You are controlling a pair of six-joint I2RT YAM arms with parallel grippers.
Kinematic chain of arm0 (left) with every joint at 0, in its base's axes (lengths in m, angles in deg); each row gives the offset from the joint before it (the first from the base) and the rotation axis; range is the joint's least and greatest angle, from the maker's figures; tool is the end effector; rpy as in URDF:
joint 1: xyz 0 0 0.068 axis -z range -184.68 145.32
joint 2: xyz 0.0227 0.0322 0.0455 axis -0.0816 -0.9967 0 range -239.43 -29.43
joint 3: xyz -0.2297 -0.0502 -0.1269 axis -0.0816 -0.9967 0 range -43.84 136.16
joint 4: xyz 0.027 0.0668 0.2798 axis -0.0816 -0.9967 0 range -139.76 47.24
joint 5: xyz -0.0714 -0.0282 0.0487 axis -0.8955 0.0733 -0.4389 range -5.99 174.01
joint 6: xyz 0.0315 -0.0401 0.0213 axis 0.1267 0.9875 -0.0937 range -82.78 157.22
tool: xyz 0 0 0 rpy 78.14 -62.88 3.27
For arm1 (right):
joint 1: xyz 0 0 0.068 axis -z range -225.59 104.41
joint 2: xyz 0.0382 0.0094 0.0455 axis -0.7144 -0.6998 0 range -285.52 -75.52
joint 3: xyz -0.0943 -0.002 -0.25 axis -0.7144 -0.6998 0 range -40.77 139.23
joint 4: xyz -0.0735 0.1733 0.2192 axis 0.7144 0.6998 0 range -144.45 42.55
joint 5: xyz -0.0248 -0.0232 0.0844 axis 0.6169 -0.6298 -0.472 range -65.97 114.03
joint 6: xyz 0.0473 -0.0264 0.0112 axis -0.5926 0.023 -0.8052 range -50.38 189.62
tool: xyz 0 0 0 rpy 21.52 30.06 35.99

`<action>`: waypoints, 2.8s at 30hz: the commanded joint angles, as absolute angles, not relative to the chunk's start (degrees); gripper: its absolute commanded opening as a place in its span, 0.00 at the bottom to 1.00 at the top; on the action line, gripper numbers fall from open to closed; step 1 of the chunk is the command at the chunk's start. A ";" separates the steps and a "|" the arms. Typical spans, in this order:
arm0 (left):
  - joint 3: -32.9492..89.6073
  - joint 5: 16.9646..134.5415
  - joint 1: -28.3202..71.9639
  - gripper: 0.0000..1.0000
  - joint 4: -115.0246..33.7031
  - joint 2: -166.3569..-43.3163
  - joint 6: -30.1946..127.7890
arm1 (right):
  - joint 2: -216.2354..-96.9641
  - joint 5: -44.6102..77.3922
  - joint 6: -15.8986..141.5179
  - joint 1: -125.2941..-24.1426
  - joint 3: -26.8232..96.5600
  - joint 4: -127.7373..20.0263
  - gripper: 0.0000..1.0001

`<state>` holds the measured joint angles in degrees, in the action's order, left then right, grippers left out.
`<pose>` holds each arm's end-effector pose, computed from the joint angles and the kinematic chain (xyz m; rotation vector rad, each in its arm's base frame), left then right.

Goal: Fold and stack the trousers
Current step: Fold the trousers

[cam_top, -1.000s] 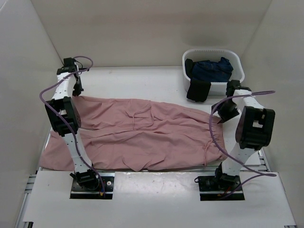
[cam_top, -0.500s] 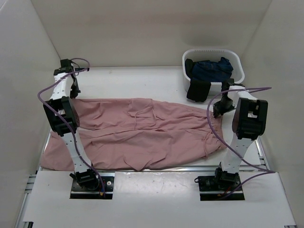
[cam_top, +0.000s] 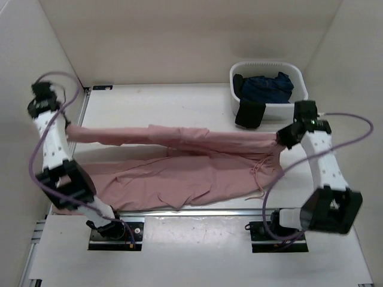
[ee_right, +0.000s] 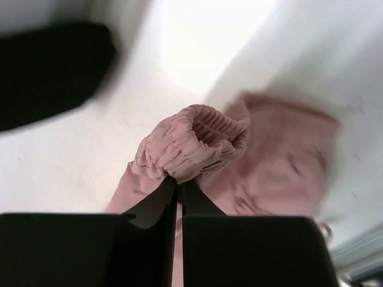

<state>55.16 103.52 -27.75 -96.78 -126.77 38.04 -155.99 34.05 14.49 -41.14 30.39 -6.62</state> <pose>0.3558 0.1652 0.3508 -0.6607 2.4154 0.5861 0.3163 -0.0313 0.2897 1.3235 2.1789 0.1198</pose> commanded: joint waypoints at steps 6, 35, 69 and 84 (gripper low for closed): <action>10.16 104.94 -49.83 0.14 -85.67 -97.67 37.22 | -139.17 36.79 8.45 -36.46 3.04 -2.86 0.00; 27.12 90.94 -54.59 0.14 -84.52 -99.58 37.22 | -130.81 33.08 13.64 -31.79 8.82 -2.34 0.00; 10.54 84.29 -58.13 0.74 -95.31 -86.21 37.22 | -132.02 49.35 17.87 -60.14 10.93 -3.02 0.59; -0.87 101.85 -25.35 0.59 -83.82 -105.88 37.22 | -155.48 43.80 9.94 -54.92 0.54 -12.26 0.01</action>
<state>-2.87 95.78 -28.47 -89.22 -105.70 37.18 -153.32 43.06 10.84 -58.72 0.53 -9.79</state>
